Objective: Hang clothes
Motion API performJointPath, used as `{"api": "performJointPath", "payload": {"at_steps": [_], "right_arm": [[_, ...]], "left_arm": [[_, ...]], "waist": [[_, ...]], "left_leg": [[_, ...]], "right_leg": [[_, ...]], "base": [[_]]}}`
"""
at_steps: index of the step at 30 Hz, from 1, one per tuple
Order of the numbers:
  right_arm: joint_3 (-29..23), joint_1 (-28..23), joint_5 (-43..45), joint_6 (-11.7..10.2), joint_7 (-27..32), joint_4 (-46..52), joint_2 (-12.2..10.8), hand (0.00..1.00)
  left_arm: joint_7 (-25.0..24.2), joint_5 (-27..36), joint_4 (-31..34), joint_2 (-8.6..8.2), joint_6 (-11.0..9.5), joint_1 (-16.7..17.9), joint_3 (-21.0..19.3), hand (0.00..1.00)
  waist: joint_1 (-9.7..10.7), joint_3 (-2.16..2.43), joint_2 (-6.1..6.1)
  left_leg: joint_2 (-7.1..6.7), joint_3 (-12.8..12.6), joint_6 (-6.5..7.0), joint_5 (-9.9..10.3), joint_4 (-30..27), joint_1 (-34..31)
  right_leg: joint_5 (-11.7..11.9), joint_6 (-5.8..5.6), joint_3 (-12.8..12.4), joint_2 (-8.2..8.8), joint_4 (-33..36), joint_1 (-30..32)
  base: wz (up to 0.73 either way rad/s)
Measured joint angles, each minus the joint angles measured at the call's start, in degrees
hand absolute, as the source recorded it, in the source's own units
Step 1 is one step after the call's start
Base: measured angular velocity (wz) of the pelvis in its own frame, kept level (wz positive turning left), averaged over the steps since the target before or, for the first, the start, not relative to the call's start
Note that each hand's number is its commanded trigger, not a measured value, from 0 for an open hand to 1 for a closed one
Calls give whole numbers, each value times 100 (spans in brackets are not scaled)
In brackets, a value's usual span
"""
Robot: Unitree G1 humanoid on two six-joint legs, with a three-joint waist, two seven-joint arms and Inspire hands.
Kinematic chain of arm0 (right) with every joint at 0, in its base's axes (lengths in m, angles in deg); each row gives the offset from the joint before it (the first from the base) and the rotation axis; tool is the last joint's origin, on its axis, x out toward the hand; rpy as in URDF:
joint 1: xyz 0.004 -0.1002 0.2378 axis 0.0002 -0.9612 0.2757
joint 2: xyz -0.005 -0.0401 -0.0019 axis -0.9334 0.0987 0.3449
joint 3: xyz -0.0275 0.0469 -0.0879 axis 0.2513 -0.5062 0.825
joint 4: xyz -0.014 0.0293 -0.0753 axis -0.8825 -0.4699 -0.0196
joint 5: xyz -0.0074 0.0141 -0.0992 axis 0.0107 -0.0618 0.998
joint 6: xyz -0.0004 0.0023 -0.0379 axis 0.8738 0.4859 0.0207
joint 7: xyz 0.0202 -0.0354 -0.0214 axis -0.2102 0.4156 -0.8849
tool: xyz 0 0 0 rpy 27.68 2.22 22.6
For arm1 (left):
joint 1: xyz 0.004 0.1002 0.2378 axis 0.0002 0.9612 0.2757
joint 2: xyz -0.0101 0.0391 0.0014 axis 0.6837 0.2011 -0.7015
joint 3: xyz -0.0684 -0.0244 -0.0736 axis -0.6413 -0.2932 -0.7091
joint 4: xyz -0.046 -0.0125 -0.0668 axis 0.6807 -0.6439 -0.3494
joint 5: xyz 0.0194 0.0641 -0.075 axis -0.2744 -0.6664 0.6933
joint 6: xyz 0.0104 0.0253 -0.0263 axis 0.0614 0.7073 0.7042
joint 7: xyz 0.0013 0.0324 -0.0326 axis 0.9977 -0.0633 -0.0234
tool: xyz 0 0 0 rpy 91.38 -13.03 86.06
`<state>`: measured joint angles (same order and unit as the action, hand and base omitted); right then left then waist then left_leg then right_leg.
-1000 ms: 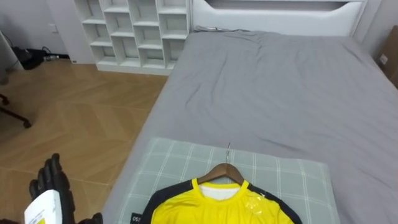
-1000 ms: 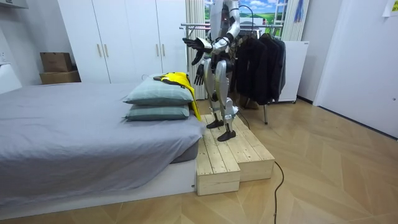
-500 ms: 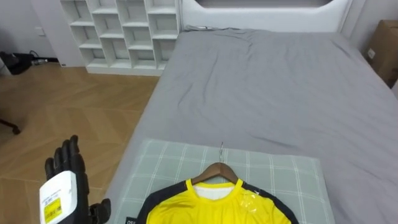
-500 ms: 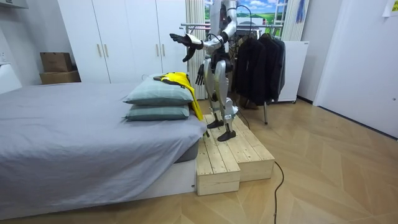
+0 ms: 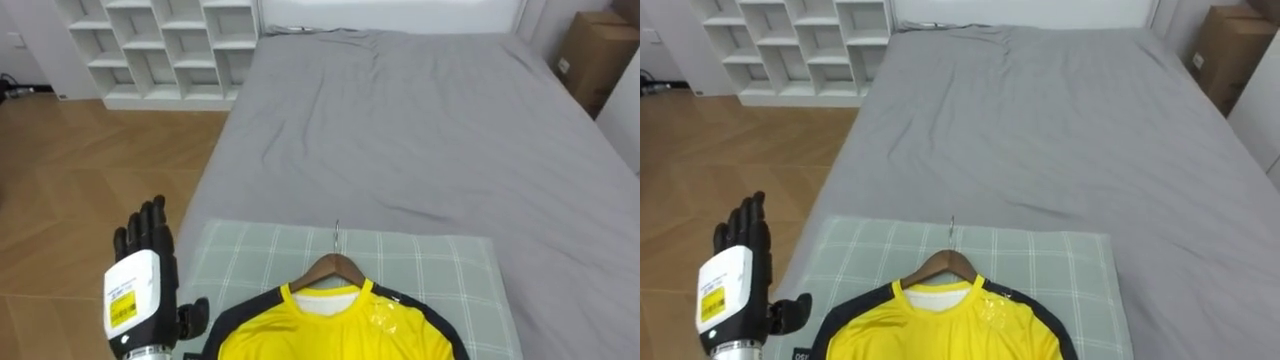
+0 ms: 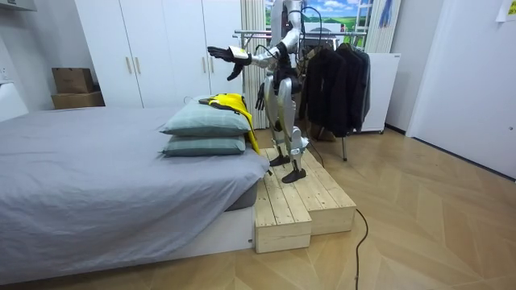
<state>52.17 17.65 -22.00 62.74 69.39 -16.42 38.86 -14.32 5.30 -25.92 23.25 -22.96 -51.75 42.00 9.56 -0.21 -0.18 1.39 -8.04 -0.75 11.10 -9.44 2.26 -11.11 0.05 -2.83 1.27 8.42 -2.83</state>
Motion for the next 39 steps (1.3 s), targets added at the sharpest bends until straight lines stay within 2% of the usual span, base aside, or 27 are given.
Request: {"api": "performJointPath", "payload": {"at_steps": [10,15,18,21,24,31,37,39], "right_arm": [[197,22,-177,-20,68,189,4,0],[192,103,-124,-18,73,200,50,0],[211,152,-133,-20,70,186,69,0],[212,211,-139,-24,72,176,71,0],[245,222,-139,-68,67,177,70,0],[391,342,-170,-78,71,162,72,0],[387,466,-145,-72,118,35,70,0],[448,555,-130,-69,192,7,71,0]], "left_arm": [[-206,5,-314,4,-4,-228,317,0],[-256,11,-1087,26,-33,-641,376,0],[-291,29,-1294,36,-42,-814,379,0],[-311,64,-1518,39,-72,-1135,381,0],[-311,69,-1673,40,-140,-1281,381,0],[-379,119,-1978,18,-182,-1352,555,0],[-479,127,-2218,-129,-170,-1361,565,0],[-655,365,-2245,-183,-161,-1362,715,0]], "waist": [[159,-17,9],[183,-38,77],[261,-60,115],[300,-68,133],[356,-69,133],[452,-89,118],[457,-94,115],[451,-101,116]], "left_leg": [[35,-136,0,0,-20,-220],[56,-240,0,0,-30,-350],[59,-262,0,-1,-32,-402],[64,-276,11,-8,-38,-556],[67,-297,14,-10,-36,-581],[72,-284,14,-11,-19,-679],[79,-266,14,-10,0,-693],[78,-237,14,-10,23,-715]], "right_leg": [[45,5,-127,-36,34,255],[75,9,-179,-45,38,412],[78,8,-205,-46,55,517],[81,5,-221,-55,133,672],[83,4,-237,-59,143,710],[83,4,-218,-64,139,804],[83,4,-180,-68,147,847],[83,4,-178,-70,150,893]], "base": [[-7],[-10],[-3],[-4],[-4],[0],[-1],[-7]]}}
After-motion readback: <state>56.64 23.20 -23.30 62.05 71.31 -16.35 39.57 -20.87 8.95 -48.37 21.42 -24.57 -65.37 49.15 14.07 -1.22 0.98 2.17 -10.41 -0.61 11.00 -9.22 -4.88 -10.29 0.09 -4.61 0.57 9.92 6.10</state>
